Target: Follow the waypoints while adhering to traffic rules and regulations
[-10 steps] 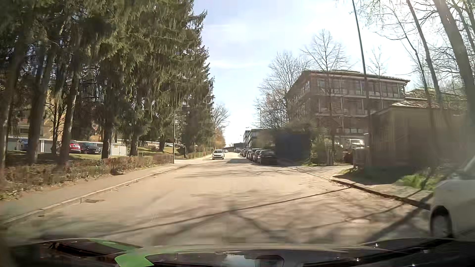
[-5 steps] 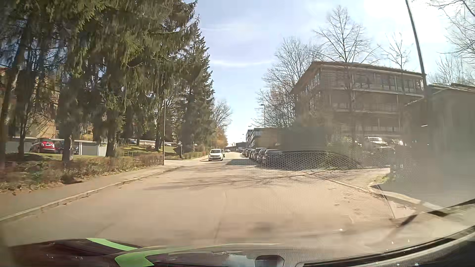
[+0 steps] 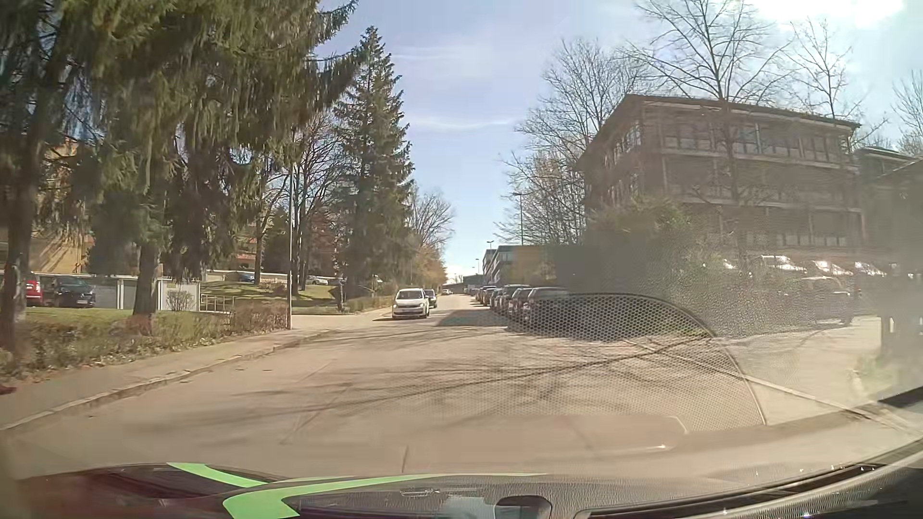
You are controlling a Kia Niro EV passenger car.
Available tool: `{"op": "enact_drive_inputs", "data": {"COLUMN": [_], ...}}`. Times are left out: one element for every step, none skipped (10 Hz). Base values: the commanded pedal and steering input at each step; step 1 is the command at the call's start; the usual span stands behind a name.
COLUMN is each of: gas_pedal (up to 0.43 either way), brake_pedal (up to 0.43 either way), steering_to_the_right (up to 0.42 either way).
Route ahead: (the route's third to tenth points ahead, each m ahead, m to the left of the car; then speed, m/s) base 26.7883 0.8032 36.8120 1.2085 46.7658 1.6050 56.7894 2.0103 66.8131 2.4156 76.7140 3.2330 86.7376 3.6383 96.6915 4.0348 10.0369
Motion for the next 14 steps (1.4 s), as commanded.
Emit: {"op": "enact_drive_inputs", "data": {"gas_pedal": [0.150,0.150,0.150,0.150,0.150,0.150,0.150,0.150,0.150,0.150,0.157,0.169,0.189,0.189], "brake_pedal": [0.000,0.000,0.000,0.000,0.000,0.000,0.000,0.000,0.000,0.000,0.000,0.000,0.000,0.000], "steering_to_the_right": [-0.009,-0.011,-0.012,-0.013,-0.014,-0.014,-0.014,-0.014,-0.012,-0.009,-0.008,-0.007,-0.005,-0.005]}}
